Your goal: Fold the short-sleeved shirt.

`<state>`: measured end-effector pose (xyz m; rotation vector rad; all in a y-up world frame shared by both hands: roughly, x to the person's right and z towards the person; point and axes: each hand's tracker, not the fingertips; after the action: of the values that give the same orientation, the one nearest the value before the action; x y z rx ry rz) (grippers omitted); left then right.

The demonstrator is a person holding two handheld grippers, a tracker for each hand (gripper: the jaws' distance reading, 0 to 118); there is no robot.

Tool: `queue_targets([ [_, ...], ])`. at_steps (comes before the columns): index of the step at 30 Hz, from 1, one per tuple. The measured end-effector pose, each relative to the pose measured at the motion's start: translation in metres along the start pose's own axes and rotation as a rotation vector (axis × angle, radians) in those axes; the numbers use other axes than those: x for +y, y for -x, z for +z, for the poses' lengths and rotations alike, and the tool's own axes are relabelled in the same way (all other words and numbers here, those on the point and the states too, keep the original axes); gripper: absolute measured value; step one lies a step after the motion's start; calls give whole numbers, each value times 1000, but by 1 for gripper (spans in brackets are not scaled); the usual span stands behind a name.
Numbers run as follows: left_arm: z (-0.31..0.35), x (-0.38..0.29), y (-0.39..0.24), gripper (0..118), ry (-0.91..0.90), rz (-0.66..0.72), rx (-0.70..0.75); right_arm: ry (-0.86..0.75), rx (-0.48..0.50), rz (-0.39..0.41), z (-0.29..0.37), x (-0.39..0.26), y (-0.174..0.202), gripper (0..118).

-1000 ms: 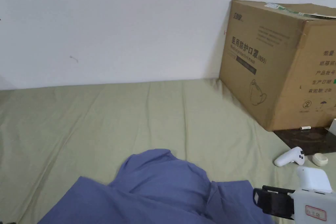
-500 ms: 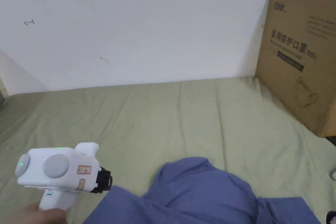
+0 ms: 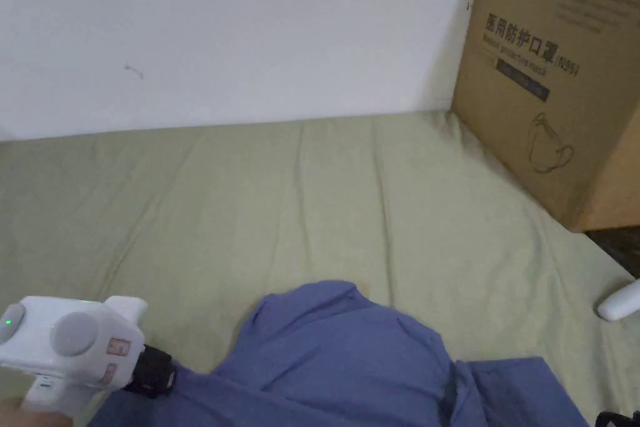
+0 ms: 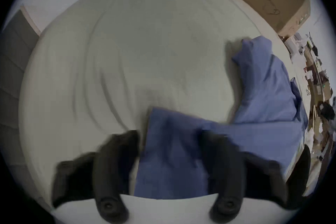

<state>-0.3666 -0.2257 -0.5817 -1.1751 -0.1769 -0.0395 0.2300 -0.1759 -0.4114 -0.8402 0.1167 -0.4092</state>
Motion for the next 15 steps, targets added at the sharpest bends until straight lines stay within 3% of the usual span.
queue_targets([
  [1,11,0,1,25,-7,-9,18,3,-2,-3,0,0,-3,0],
  [2,21,-1,3,3,0,7,6,3,-6,-6,0,0,-6,1],
  [6,64,-16,7,2,-80,116,-80,-1,-38,-57,-7,6,-23,3],
  [7,75,-20,6,2,-110,118,-86,16,-78,-76,-13,10,-28,37],
  [8,92,-29,-9,2,-120,109,-86,44,-120,-85,-24,14,-31,83],
  [9,99,-32,-12,2,-125,98,-86,94,-138,-79,-33,17,-35,111],
  [12,121,-47,-28,2,-146,62,-78,189,-101,-10,-64,21,-36,112],
  [15,136,-58,-36,2,-159,53,-76,288,-136,109,-91,19,-23,99],
])
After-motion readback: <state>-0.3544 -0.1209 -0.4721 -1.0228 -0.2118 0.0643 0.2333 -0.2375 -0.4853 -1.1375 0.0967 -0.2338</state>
